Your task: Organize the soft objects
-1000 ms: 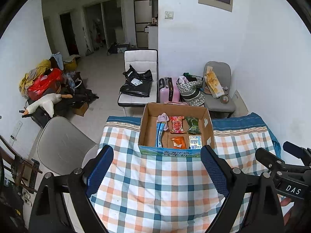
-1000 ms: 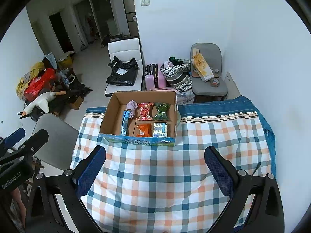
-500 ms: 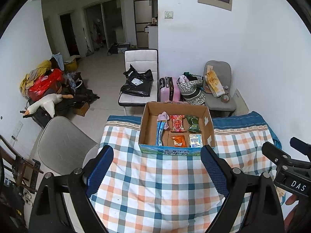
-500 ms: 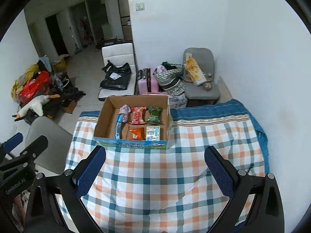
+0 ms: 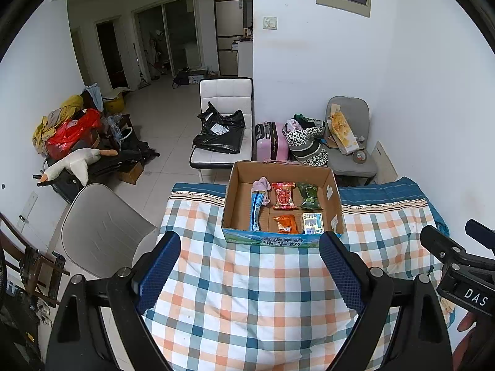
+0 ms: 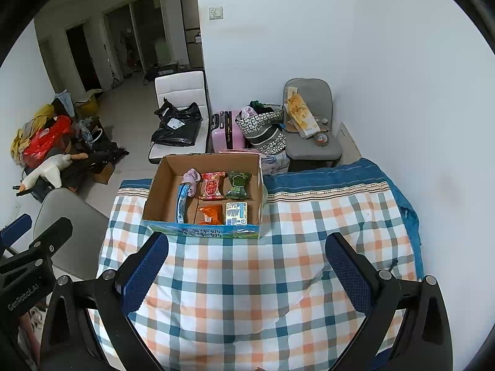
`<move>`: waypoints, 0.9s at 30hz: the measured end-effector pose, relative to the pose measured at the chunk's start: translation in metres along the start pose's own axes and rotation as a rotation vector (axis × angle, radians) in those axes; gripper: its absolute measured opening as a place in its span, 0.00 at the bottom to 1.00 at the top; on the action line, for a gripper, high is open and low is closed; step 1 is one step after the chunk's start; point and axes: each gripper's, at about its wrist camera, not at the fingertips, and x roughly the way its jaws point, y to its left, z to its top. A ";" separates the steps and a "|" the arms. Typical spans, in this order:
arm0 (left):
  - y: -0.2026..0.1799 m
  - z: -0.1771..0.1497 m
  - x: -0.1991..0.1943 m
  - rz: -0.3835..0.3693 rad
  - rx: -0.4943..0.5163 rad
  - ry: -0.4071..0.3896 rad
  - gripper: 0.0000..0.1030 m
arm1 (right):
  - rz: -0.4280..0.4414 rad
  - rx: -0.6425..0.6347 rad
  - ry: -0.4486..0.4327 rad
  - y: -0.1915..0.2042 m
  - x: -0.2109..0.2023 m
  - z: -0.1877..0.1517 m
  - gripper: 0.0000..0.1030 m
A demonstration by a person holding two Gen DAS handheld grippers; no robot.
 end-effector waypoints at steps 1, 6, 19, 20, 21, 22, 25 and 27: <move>0.000 0.000 -0.001 0.002 0.001 -0.002 0.89 | -0.001 -0.002 0.000 0.000 0.000 0.000 1.00; 0.001 -0.001 0.000 0.002 0.000 0.000 0.89 | 0.007 0.004 0.002 -0.001 0.001 0.000 1.00; 0.001 -0.002 0.002 0.004 0.002 -0.006 0.89 | 0.008 0.000 -0.003 0.003 0.000 0.001 1.00; 0.001 -0.003 0.002 0.005 0.001 -0.005 0.89 | 0.007 0.002 -0.004 0.003 -0.001 0.001 1.00; 0.001 -0.003 0.002 0.003 0.000 -0.004 0.89 | 0.010 0.001 -0.002 0.003 -0.001 0.002 1.00; 0.001 -0.004 0.004 0.005 -0.004 -0.003 0.89 | 0.009 0.003 -0.002 0.004 -0.001 0.002 1.00; 0.002 -0.007 0.004 0.009 -0.007 0.000 0.89 | 0.011 0.005 -0.003 0.004 -0.001 0.002 1.00; 0.002 -0.007 0.003 0.010 -0.005 -0.003 0.89 | 0.009 0.008 -0.004 0.005 -0.002 0.003 1.00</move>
